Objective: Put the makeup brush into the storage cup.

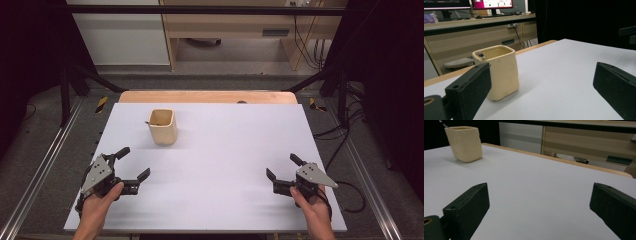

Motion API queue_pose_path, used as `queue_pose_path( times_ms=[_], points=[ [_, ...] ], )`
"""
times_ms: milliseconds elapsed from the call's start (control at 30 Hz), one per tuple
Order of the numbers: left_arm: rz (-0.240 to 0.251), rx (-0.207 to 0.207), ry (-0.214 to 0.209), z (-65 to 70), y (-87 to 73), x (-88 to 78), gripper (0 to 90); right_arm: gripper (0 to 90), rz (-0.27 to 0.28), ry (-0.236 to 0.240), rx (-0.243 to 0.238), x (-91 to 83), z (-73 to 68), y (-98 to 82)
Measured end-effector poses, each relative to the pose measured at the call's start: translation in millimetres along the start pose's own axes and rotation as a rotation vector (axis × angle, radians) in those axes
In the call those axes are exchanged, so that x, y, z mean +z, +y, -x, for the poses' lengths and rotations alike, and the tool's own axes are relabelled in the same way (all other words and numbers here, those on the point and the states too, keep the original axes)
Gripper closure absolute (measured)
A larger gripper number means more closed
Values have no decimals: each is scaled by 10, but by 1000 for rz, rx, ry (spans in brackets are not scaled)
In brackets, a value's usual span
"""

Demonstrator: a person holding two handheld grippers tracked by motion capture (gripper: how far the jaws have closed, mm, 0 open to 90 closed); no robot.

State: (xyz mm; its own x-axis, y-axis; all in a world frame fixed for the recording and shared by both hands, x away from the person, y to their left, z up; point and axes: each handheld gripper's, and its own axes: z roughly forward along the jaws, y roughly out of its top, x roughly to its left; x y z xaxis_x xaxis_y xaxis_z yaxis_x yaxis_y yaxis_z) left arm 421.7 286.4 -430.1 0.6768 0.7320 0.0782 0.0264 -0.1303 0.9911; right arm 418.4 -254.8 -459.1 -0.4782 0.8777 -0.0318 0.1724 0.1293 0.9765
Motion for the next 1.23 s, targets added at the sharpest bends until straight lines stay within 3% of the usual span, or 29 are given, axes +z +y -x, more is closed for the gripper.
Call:
queue_pose_path(
  times_ms=[700, 1033, 1233],
  points=[
    [16, -8, 35, -127, -134, -197, 15, 25, 40, -12, -29, -73, 123, 0],
    [37, -9, 44, -113, -175, -288, 14, 24, 53, -17, -49, -84, 161, -11],
    [19, 9, 38, -68, -224, -270, 13, 23, 54, -10, -56, -80, 153, -13]
  ],
)
